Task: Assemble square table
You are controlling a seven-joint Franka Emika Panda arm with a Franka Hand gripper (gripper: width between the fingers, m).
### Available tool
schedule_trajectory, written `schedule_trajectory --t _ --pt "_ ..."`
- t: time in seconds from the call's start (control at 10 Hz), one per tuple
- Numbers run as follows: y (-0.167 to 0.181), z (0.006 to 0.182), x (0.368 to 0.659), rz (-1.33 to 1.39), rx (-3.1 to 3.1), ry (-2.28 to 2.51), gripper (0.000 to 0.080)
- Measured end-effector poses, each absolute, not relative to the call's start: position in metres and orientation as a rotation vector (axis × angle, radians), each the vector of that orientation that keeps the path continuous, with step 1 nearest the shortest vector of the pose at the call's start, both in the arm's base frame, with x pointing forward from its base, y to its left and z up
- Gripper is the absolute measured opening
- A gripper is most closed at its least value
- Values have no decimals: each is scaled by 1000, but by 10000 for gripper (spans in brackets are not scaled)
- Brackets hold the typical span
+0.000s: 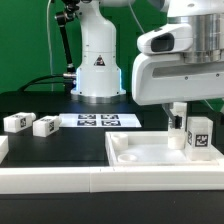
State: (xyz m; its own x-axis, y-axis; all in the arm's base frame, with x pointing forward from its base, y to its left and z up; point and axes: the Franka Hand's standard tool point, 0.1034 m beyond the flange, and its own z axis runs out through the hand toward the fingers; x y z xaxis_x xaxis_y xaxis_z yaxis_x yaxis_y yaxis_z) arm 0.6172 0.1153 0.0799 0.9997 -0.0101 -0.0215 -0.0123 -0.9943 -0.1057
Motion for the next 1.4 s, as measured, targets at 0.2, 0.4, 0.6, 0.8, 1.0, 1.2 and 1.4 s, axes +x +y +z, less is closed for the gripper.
schedule_trajectory --t 0.2,0.4,0.6,0.8,1.0,1.2,1.4 --pt "115 80 617 32 -3036 26 288" --pt "115 80 617 32 -3035 45 288" --pt "115 80 617 39 -3030 194 288" --pt "112 80 619 35 -2998 487 288" --pt "103 80 621 3 -2951 738 291" --pt "97 80 622 3 -2933 833 294" --pt "91 80 622 8 -2898 982 297"
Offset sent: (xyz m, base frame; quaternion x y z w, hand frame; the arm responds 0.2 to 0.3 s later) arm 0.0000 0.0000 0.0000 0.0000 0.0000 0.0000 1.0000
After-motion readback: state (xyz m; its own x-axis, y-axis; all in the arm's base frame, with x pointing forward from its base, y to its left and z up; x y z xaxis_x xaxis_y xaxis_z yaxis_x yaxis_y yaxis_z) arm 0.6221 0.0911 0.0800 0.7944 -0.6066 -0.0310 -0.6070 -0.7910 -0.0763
